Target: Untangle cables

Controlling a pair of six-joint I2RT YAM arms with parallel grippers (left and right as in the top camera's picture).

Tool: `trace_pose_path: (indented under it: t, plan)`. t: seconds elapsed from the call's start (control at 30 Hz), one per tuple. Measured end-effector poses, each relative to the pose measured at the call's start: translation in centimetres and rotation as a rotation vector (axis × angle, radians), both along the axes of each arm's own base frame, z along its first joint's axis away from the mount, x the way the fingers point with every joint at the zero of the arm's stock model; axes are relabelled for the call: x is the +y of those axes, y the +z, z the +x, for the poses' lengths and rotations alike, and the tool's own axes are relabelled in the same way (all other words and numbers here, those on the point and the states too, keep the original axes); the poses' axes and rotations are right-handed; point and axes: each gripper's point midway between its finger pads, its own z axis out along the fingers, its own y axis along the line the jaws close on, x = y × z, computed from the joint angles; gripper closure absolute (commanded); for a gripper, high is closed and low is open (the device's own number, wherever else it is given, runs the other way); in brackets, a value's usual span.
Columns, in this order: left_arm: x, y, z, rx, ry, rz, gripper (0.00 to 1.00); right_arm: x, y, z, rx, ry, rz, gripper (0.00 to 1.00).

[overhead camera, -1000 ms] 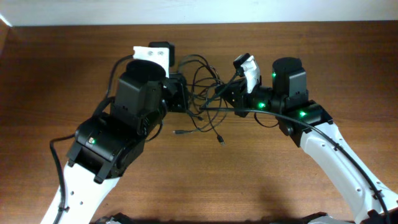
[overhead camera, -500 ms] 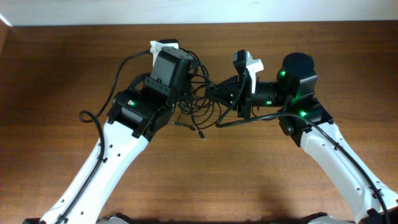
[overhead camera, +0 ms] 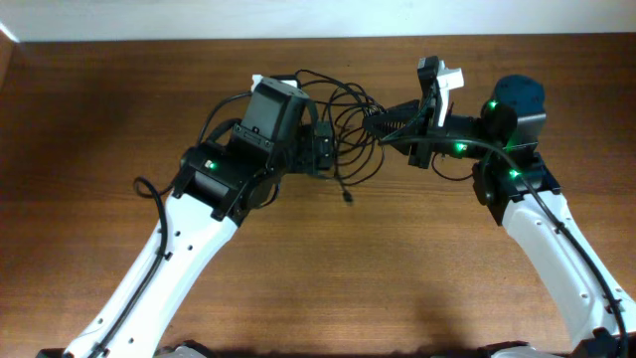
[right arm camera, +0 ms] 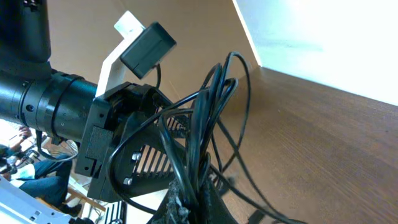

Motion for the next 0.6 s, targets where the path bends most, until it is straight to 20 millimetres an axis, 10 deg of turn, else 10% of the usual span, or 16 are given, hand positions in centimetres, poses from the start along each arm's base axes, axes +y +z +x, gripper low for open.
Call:
trace_pose_path:
  t: [0.1,0.3,0.6]
  plan:
    - [-0.1,0.9,0.0,-0.026,-0.013,-0.009,0.01,-0.1,-0.9,0.0,0.034,-0.005,-0.017,0.96]
    - [1.8,10.7,-3.5,-0.278,-0.023,-0.141,0.01,-0.3,-2.9,0.2,0.069,-0.038,-0.075,0.96]
    - [0.6,9.5,-3.0,-0.231,-0.063,-0.15,0.0,0.5,-1.2,-5.0,-0.216,0.287,-0.014,0.86]
